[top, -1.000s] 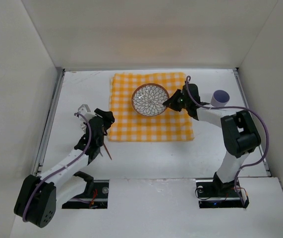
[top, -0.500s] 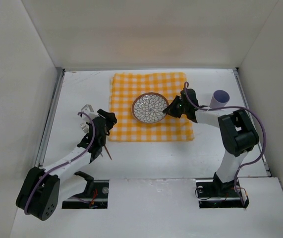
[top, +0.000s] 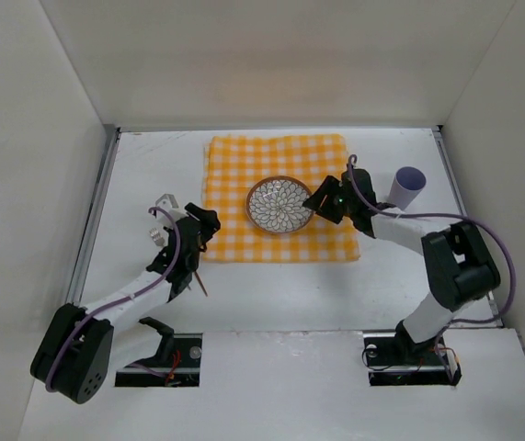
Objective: Set the dinner table for one person
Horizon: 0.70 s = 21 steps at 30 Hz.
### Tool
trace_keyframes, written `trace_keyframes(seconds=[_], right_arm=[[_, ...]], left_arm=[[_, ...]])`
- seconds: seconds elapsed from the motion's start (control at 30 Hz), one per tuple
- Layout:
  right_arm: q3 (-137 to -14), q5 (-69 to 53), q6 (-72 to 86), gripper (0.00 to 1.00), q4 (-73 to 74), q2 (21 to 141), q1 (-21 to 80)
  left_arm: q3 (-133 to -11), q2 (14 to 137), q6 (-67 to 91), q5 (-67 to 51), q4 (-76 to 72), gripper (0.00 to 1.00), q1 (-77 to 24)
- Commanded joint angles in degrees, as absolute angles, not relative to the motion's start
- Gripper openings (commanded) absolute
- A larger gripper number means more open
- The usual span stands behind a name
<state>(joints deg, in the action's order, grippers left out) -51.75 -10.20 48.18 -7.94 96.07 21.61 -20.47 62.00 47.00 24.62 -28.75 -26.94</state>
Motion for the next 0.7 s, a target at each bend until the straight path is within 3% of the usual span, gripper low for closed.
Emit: trace_keyframes(seconds=[0.0, 0.17, 0.23, 0.33, 0.4, 0.47, 0.53, 0.67], right_arm=[[-50.2, -3.3, 42.6, 0.61, -4.8, 88.3, 22.9], [-49.4, 2.9, 36.7, 0.59, 3.0, 78.3, 23.8], [-51.4, 4.7, 34.4, 0.47, 5.9, 74.8, 23.7], [-55.8, 11.1, 32.5, 0.16, 9.0, 71.1, 21.8], [-58.9, 17.3, 30.8, 0.09, 10.5, 70.8, 19.5], [-61.9, 26.6, 27.9, 0.09, 11.4, 72.2, 15.5], [-62.8, 32.7, 26.6, 0.16, 11.3, 73.6, 11.6], [-61.7, 33.8, 27.0, 0.44, 11.0, 74.4, 2.8]], left_arm=[[-20.7, 61.8, 46.0, 25.6, -32.2, 0.5, -27.9], [-23.1, 63.2, 40.4, 28.4, -33.5, 0.5, -33.2], [-23.8, 64.3, 36.9, 29.3, -35.2, 0.46, -36.4], [-25.1, 67.8, 31.4, 30.6, -38.6, 0.33, -40.8], [-26.1, 70.3, 28.6, 30.7, -40.2, 0.26, -43.4], [-26.5, 72.4, 27.6, 32.0, -41.0, 0.23, -45.7], [-26.2, 73.8, 27.2, 34.3, -41.9, 0.23, -46.6], [-25.1, 73.7, 27.9, 34.7, -42.9, 0.27, -46.2]])
